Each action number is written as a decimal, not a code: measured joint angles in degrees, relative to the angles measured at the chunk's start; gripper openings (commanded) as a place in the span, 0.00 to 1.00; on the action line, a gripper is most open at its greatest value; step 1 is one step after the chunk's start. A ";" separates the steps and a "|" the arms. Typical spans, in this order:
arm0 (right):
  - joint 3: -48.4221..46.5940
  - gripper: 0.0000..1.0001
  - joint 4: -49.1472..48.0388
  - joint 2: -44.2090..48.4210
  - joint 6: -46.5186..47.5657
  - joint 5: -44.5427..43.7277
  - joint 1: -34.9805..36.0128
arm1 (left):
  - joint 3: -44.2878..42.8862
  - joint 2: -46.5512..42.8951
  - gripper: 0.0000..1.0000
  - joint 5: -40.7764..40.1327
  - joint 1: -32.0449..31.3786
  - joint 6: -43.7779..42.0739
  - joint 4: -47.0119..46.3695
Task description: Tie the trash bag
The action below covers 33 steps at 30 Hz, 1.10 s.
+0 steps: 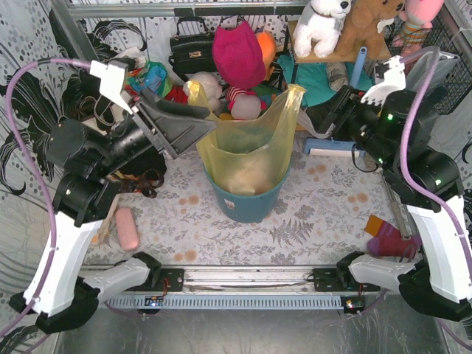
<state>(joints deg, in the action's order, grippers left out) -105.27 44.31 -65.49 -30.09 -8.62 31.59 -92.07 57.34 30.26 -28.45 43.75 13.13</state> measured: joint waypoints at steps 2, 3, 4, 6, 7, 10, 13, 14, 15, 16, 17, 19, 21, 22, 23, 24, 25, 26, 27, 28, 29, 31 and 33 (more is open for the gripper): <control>-1.66 0.62 -0.59 -0.02 1.55 0.50 0.00 | -1.62 2.43 0.93 1.31 -0.02 1.05 -2.69; -2.21 0.62 -1.01 -0.02 2.38 0.92 0.00 | -2.38 3.52 0.93 1.79 -0.02 1.46 -3.63; -2.49 0.63 -1.60 -0.02 3.02 1.36 0.00 | -3.32 4.70 0.92 2.16 -0.11 1.77 -4.57; -2.43 0.65 -3.34 0.00 4.44 2.43 0.00 | -4.81 6.73 0.89 2.62 -0.52 2.16 -6.29; -2.16 0.66 -4.44 0.02 5.18 3.10 0.00 | -5.14 7.50 0.88 2.71 -0.90 2.38 -7.32; 1.09 0.68 -9.75 1.18 8.09 6.56 0.00 | -6.03 9.53 0.88 1.33 -3.96 2.23 -8.07; 3.56 0.73 -13.81 2.01 11.28 10.05 0.00 | -7.87 11.96 0.88 -2.23 -10.08 -0.31 -7.30; 3.54 0.71 -14.67 1.75 12.24 11.06 0.00 | -8.46 12.68 0.89 -3.58 -12.28 -1.53 -6.88; 3.26 0.71 -15.15 1.36 13.14 11.80 0.00 | -8.76 13.29 0.87 -5.03 -14.49 -3.02 -6.51; 2.27 0.71 -15.15 0.57 13.99 12.61 0.00 | -8.90 13.70 0.86 -6.73 -16.50 -4.59 -5.92; 1.01 0.71 -15.15 -0.46 14.82 13.44 0.00 | -8.90 13.99 0.85 -8.59 -18.29 -6.27 -5.29; -1.73 0.71 -15.17 -2.82 16.13 15.28 0.00 | -8.79 14.32 0.85 -12.48 -21.09 -9.64 -4.52; -3.80 0.67 -14.97 -5.03 17.33 17.33 0.00 | -8.15 14.36 0.87 -16.26 -22.73 -12.87 -4.42; -4.57 0.63 -14.84 -6.01 17.77 18.51 -0.02 | -7.50 14.23 0.88 -17.97 -23.30 -14.29 -4.66; -4.94 0.60 -14.78 -6.67 18.18 19.54 -0.11 | -6.51 13.94 0.88 -19.41 -23.67 -15.56 -5.03; -5.01 0.58 -14.78 -7.17 18.64 20.57 -0.28 | -5.31 13.62 0.88 -20.61 -23.85 -16.70 -5.60; -4.98 0.57 -14.64 -7.48 18.91 21.59 -0.61 | -4.15 13.35 0.89 -21.70 -24.02 -17.68 -6.12; -4.98 0.57 -14.58 -7.69 19.06 22.47 -1.05 | -2.95 13.14 0.89 -22.64 -24.02 -18.64 -6.64; -4.94 0.56 -14.58 -7.74 19.06 23.06 -1.53 | -1.99 13.07 0.89 -23.39 -24.02 -19.45 -7.21; -4.87 0.56 -14.60 -7.72 19.08 23.47 -1.92 | -1.14 13.05 0.89 -24.15 -24.02 -20.26 -7.74; -4.81 0.56 -14.60 -7.58 19.06 23.82 -2.27 | -0.35 13.05 0.90 -24.74 -24.02 -20.90 -8.20; -4.42 0.56 -14.75 -7.13 19.04 24.28 -2.56 | 0.79 13.07 0.90 -25.40 -24.02 -21.94 -8.83; -4.07 0.50 -14.80 -6.69 19.04 24.55 -2.60 | 1.42 13.09 0.90 -25.44 -24.02 -22.71 -9.73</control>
<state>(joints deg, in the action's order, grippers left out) -109.34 29.52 -72.18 -11.05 15.92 28.99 -90.65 70.43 4.82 -52.47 21.04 3.40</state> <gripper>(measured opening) 0.564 0.898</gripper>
